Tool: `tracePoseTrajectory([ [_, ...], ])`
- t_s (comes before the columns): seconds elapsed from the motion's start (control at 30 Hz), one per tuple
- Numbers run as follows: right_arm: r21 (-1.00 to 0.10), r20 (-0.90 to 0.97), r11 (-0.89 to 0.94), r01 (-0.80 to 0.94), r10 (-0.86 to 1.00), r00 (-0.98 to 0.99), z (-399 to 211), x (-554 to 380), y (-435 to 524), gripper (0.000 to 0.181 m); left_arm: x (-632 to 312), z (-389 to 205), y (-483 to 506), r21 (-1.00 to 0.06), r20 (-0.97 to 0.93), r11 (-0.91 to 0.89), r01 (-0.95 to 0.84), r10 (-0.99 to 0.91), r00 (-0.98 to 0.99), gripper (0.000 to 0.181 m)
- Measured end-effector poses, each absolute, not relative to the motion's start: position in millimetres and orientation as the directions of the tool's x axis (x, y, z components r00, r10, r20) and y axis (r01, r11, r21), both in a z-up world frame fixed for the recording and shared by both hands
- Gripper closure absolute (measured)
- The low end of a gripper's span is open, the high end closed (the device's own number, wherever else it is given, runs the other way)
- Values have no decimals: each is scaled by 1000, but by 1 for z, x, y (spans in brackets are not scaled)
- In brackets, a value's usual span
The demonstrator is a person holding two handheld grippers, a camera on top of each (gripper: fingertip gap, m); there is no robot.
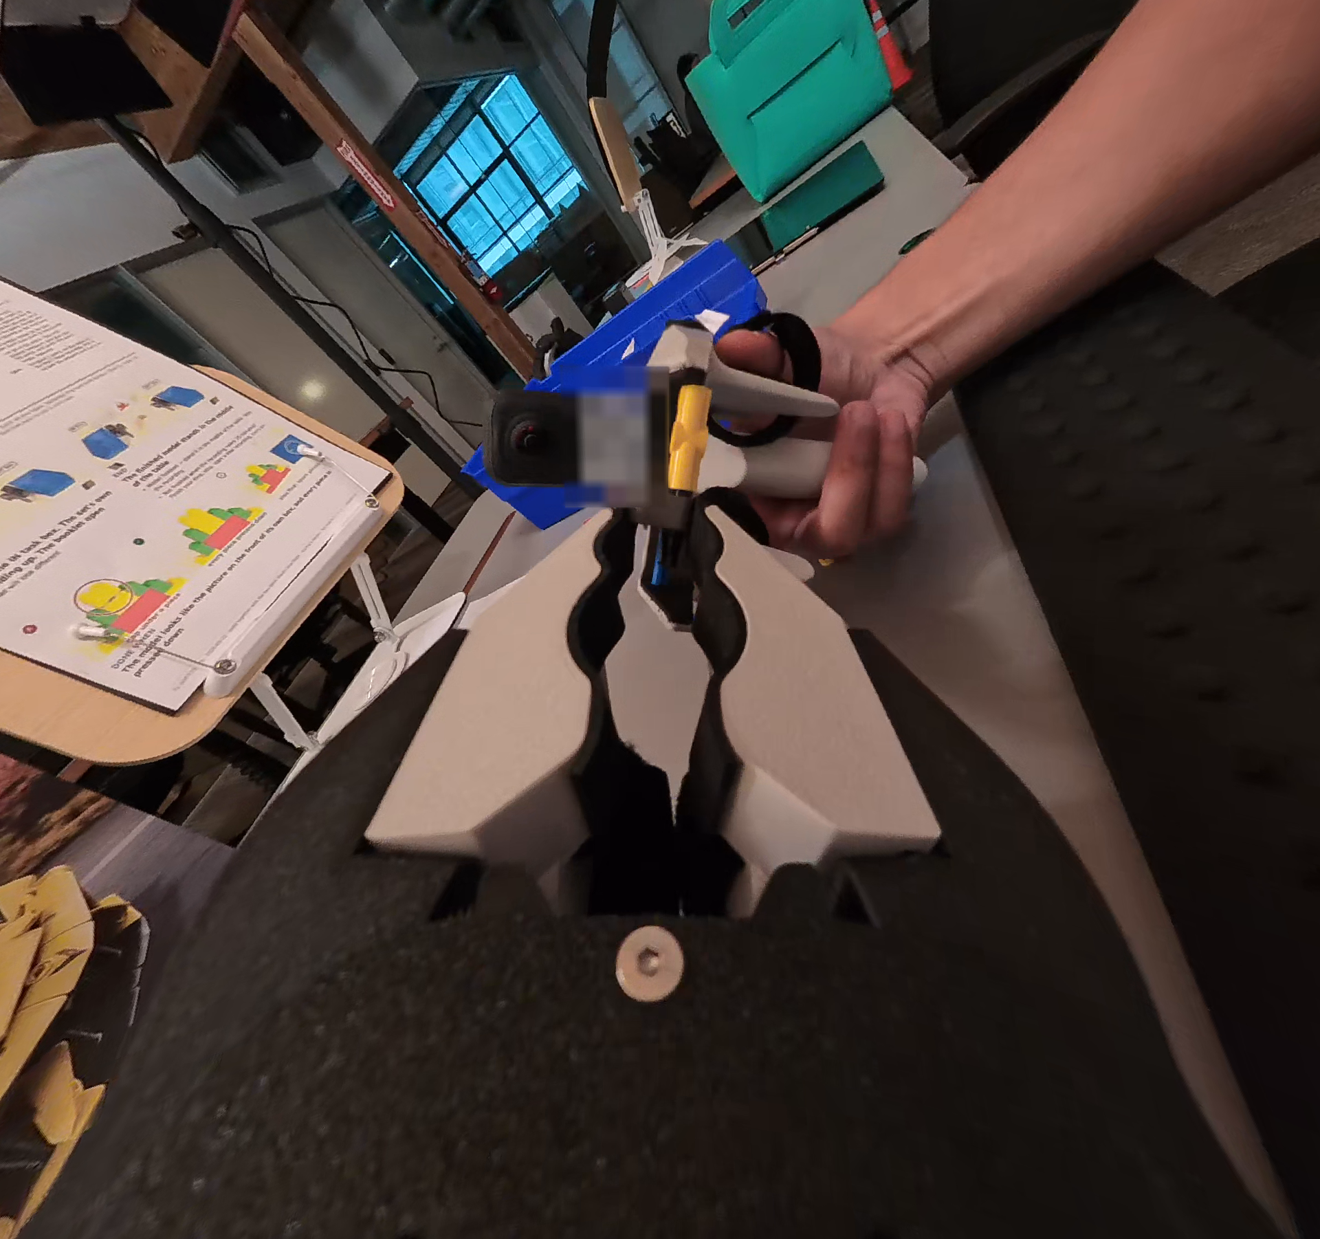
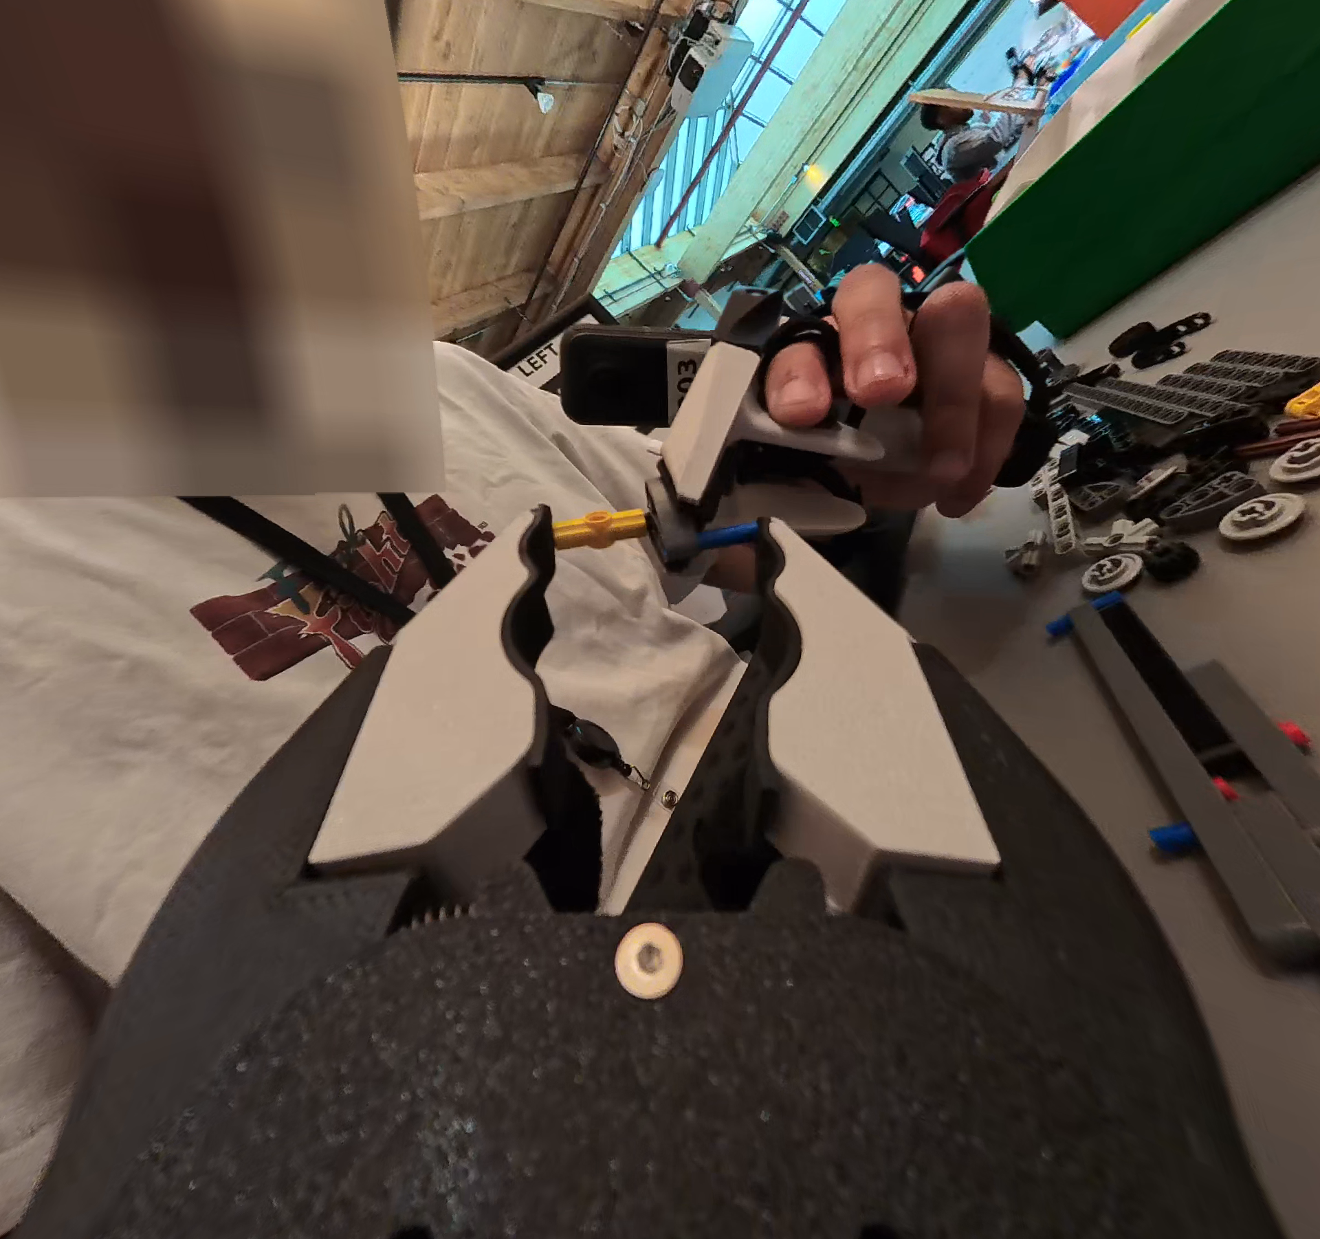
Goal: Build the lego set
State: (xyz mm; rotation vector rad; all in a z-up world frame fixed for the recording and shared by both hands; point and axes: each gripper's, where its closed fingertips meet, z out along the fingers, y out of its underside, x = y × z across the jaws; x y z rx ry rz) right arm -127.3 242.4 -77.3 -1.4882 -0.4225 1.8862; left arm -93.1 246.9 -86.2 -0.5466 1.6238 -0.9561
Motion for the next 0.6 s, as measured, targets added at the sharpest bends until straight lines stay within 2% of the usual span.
tracePoseTrajectory([
  [0.6,-702,-672,-643,-306,741,-16,-85,-126,245,130,-91,-92,251,-757,-644,650,67,-726,-239,169],
])
